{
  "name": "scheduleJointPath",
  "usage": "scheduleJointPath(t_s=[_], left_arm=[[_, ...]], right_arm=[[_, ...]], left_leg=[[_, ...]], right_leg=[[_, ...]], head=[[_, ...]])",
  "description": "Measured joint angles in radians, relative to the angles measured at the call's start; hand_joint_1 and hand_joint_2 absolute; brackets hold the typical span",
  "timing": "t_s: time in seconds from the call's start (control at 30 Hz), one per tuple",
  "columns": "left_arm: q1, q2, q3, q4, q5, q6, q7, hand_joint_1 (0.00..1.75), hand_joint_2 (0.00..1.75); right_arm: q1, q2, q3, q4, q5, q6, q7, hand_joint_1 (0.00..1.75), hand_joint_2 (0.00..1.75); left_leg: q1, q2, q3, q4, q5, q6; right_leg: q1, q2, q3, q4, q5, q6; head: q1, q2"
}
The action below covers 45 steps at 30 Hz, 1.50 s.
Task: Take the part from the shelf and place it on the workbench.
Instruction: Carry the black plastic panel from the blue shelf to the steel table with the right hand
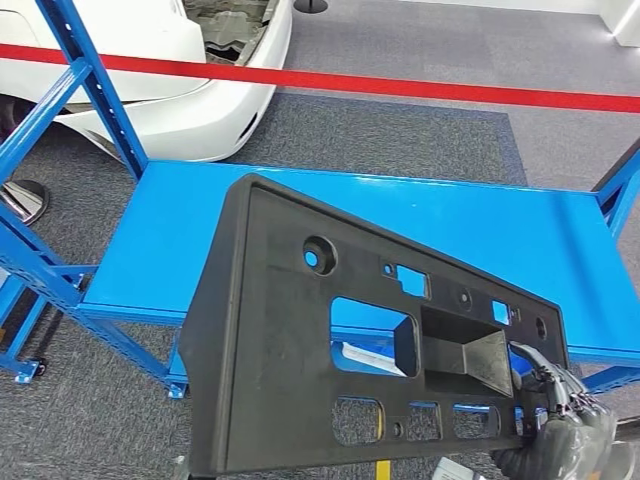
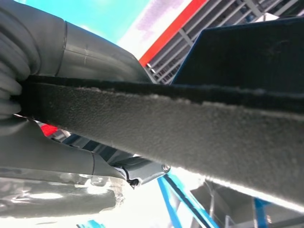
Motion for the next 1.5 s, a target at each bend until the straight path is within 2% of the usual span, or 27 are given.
scheduleJointPath(t_s=[0.07, 0.1, 0.17, 0.23, 0.27, 0.37, 0.4, 0.43, 0.5, 0.53, 0.6, 0.67, 0.73, 0.8, 0.87, 0.9, 0.93, 1.0, 1.07, 1.13, 1.17, 1.23, 1.27, 1.33, 1.4, 1.43, 1.5], left_arm=[[0.000, -0.001, 0.000, 0.000, 0.000, 0.000, 0.000, 0.00, 1.75], [-0.001, -0.001, 0.000, 0.000, 0.000, 0.000, 0.000, 0.00, 1.75], [-0.002, -0.002, 0.000, 0.000, 0.000, 0.000, 0.000, 0.00, 1.75], [-0.001, -0.002, 0.000, 0.000, 0.000, -0.001, 0.000, 0.00, 1.75], [0.000, -0.002, 0.000, 0.000, 0.000, -0.001, 0.000, 0.00, 1.75], [-0.001, -0.002, 0.000, 0.000, -0.001, -0.001, 0.000, 0.00, 1.75], [-0.001, -0.002, 0.000, 0.000, -0.001, -0.001, 0.000, 0.00, 1.75], [0.000, -0.002, 0.000, 0.000, -0.001, -0.001, 0.000, 0.00, 1.75], [-0.001, -0.002, 0.000, 0.000, -0.001, -0.002, 0.000, 0.00, 1.75], [-0.002, -0.002, 0.000, 0.000, -0.002, -0.002, 0.000, 0.00, 1.75], [-0.005, -0.002, 0.000, 0.000, -0.002, -0.002, 0.000, 0.00, 1.75], [-0.006, -0.002, -0.001, 0.000, -0.002, -0.002, 0.000, 0.00, 1.75], [-0.004, -0.002, -0.001, 0.000, -0.002, -0.003, 0.000, 0.00, 1.75], [-0.003, -0.002, -0.001, 0.000, -0.001, -0.003, 0.000, 0.00, 1.75], [-0.004, -0.002, -0.001, 0.000, -0.001, -0.003, 0.000, 0.00, 1.75], [-0.004, -0.002, -0.001, 0.000, -0.001, -0.003, 0.000, 0.00, 1.75], [-0.004, -0.002, 0.000, 0.000, -0.001, -0.003, 0.000, 0.00, 1.75], [-0.004, -0.002, 0.000, 0.000, -0.001, -0.003, 0.000, 0.00, 1.75], [-0.005, -0.003, -0.001, 0.000, -0.001, -0.003, 0.000, 0.00, 1.75], [-0.006, -0.005, -0.001, 0.000, -0.001, -0.004, -0.001, 0.00, 1.75], [-0.007, -0.005, -0.001, 0.000, -0.001, -0.004, -0.002, 0.00, 1.75], [-0.005, -0.005, -0.001, 0.001, 0.001, -0.008, -0.004, 0.00, 1.75], [-0.004, -0.005, 0.000, 0.001, 0.002, -0.010, -0.006, 0.00, 1.75], [-0.002, -0.005, 0.000, 0.001, 0.004, -0.012, -0.010, 0.00, 1.75], [-0.003, -0.005, 0.000, 0.001, 0.008, -0.013, -0.014, 0.00, 1.75], [-0.003, -0.005, 0.000, 0.001, 0.010, -0.013, -0.015, 0.00, 1.75], [-0.003, -0.005, 0.000, 0.001, 0.015, -0.013, -0.016, 0.00, 1.75]], right_arm=[[-0.002, 0.000, 0.000, 0.000, 0.000, 0.000, 0.000, 1.75, 1.75], [-0.003, 0.000, 0.000, 0.000, 0.000, 0.000, 0.000, 1.75, 1.75], [-0.004, -0.001, 0.001, -0.001, 0.000, 0.000, 0.000, 1.75, 1.75], [-0.005, -0.001, 0.000, 0.000, -0.001, 0.000, 0.000, 1.75, 1.75], [-0.005, -0.001, 0.000, 0.000, -0.002, 0.000, 0.000, 1.75, 1.75], [-0.007, -0.002, 0.000, 0.002, -0.007, 0.000, 0.000, 1.75, 1.75], [-0.007, -0.002, 0.000, 0.004, -0.008, 0.000, 0.000, 1.75, 1.75], [-0.007, -0.002, 0.000, 0.006, -0.010, 0.000, 0.000, 1.75, 1.75], [-0.007, -0.003, 0.001, 0.008, -0.013, 0.000, 0.001, 1.75, 1.75], [-0.007, -0.003, 0.001, 0.008, -0.013, 0.000, 0.001, 1.75, 1.75], [-0.007, -0.003, 0.001, 0.008, -0.014, 0.000, 0.001, 1.75, 1.75], [-0.008, -0.003, 0.000, 0.008, -0.014, -0.001, 0.002, 1.75, 1.75], [-0.007, -0.004, 0.000, 0.008, -0.014, -0.001, 0.002, 1.75, 1.75], [-0.007, -0.005, 0.001, 0.009, -0.015, -0.001, 0.002, 1.75, 1.75], [-0.006, -0.006, 0.002, 0.012, -0.016, -0.001, 0.002, 1.75, 1.75], [-0.006, -0.006, 0.003, 0.013, -0.016, -0.001, 0.002, 1.75, 1.75], [-0.006, -0.007, 0.003, 0.014, -0.017, -0.001, 0.002, 1.75, 1.75], [-0.006, -0.008, 0.003, 0.015, -0.017, -0.001, 0.002, 1.75, 1.75], [-0.008, -0.008, 0.003, 0.016, -0.018, -0.001, 0.002, 1.75, 1.75], [-0.012, -0.008, 0.003, 0.015, -0.017, -0.002, 0.002, 1.75, 1.75], [-0.014, -0.009, 0.003, 0.014, -0.018, -0.002, 0.002, 1.75, 1.75], [-0.015, -0.009, 0.003, 0.014, -0.019, -0.002, 0.004, 1.75, 1.75], [-0.014, -0.009, 0.003, 0.015, -0.020, -0.002, 0.005, 1.75, 1.75], [-0.015, -0.010, 0.003, 0.016, -0.022, -0.002, 0.010, 1.75, 1.75], [-0.015, -0.010, 0.003, 0.018, -0.022, -0.002, 0.013, 1.75, 1.75], [-0.015, -0.010, 0.003, 0.019, -0.023, -0.002, 0.014, 1.75, 1.75], [-0.015, -0.010, 0.003, 0.021, -0.023, -0.002, 0.014, 1.75, 1.75]], left_leg=[[-0.005, -0.001, -0.011, 0.002, 0.012, -0.004], [-0.006, -0.001, -0.015, 0.002, 0.018, -0.009], [-0.004, -0.001, -0.024, 0.002, 0.033, -0.019], [0.000, -0.003, -0.034, 0.008, 0.024, -0.031], [0.001, -0.004, -0.043, 0.028, -0.003, -0.037], [0.006, -0.005, -0.091, 0.193, -0.135, -0.051], [0.008, -0.005, -0.101, 0.252, -0.158, -0.056], [0.011, -0.005, -0.100, 0.286, -0.158, -0.059], [0.018, -0.005, -0.050, 0.248, -0.109, -0.066], [0.022, -0.005, -0.004, 0.183, -0.086, -0.070], [0.024, -0.007, 0.077, 0.052, -0.078, -0.069], [0.019, -0.010, 0.096, 0.005, -0.090, -0.056], [0.017, -0.008, 0.081, 0.007, -0.077, -0.036], [0.017, -0.003, 0.059, 0.007, -0.055, -0.015], [0.014, -0.001, 0.031, 0.008, -0.031, -0.004], [0.010, 0.000, 0.016, 0.009, -0.020, -0.001], [0.007, 0.001, 0.001, 0.009, -0.009, 0.000], [-0.001, 0.001, -0.027, 0.010, 0.013, 0.002], [-0.006, 0.000, -0.047, 0.011, 0.033, 0.001], [-0.009, -0.001, -0.058, 0.012, 0.052, -0.006], [-0.009, -0.001, -0.063, 0.011, 0.062, -0.011], [-0.006, -0.001, -0.074, 0.010, 0.072, -0.023], [-0.005, -0.001, -0.081, 0.020, 0.053, -0.029], [-0.001, -0.003, -0.098, 0.091, -0.041, -0.040], [0.002, -0.003, -0.116, 0.215, -0.131, -0.049], [0.004, -0.003, -0.118, 0.268, -0.142, -0.052], [0.007, -0.003, -0.087, 0.294, -0.094, -0.056]], right_leg=[[0.005, 0.001, 0.116, -0.166, 0.024, -0.016], [0.008, 0.001, 0.153, -0.227, 0.023, -0.022], [0.014, 0.001, 0.172, -0.274, 0.021, -0.031], [0.011, -0.003, 0.161, -0.281, 0.039, -0.044], [0.009, -0.007, 0.152, -0.284, 0.050, -0.052], [0.006, -0.013, 0.112, -0.276, 0.076, -0.060], [0.006, -0.015, 0.095, -0.270, 0.084, -0.059], [0.005, -0.016, 0.078, -0.263, 0.091, -0.057], [0.001, -0.016, 0.044, -0.243, 0.102, -0.050], [-0.001, -0.016, 0.027, -0.231, 0.106, -0.045], [-0.001, -0.015, -0.002, -0.206, 0.113, -0.034], [-0.001, -0.014, -0.017, -0.197, 0.128, -0.021], [-0.004, -0.013, -0.025, -0.197, 0.137, -0.008], [-0.007, -0.011, -0.041, -0.153, 0.074, 0.000], [-0.008, -0.010, -0.066, -0.036, -0.033, 0.005], [-0.008, -0.010, -0.073, 0.026, -0.066, 0.005], [-0.007, -0.010, -0.071, 0.069, -0.074, 0.004], [-0.003, -0.009, -0.018, 0.052, -0.031, -0.006], [0.010, -0.006, 0.097, -0.089, 0.008, -0.028], [0.022, -0.004, 0.196, -0.236, 0.000, -0.045], [0.027, -0.003, 0.218, -0.275, -0.006, -0.049], [0.028, -0.006, 0.211, -0.295, 0.003, -0.056], [0.026, -0.008, 0.200, -0.296, 0.015, -0.063], [0.022, -0.013, 0.172, -0.296, 0.040, -0.073], [0.022, -0.015, 0.136, -0.286, 0.061, -0.076], [0.021, -0.016, 0.115, -0.278, 0.071, -0.075], [0.020, -0.017, 0.069, -0.256, 0.088, -0.071]], head=[[0.000, 0.000], [-0.001, 0.000], [-0.002, 0.000], [-0.002, 0.000], [-0.002, 0.000], [-0.005, 0.000], [-0.004, 0.000], [-0.005, 0.000], [-0.005, 0.000], [-0.005, 0.000], [-0.006, 0.000], [-0.006, 0.000], [-0.006, 0.000], [-0.004, 0.000], [-0.002, 0.000], [-0.002, 0.000], [-0.002, 0.000], [-0.002, 0.000], [-0.002, 0.000], [-0.003, 0.000], [-0.004, 0.000], [-0.005, 0.000], [-0.005, 0.000], [-0.007, 0.000], [-0.008, 0.000], [-0.008, 0.000], [-0.008, 0.000]])
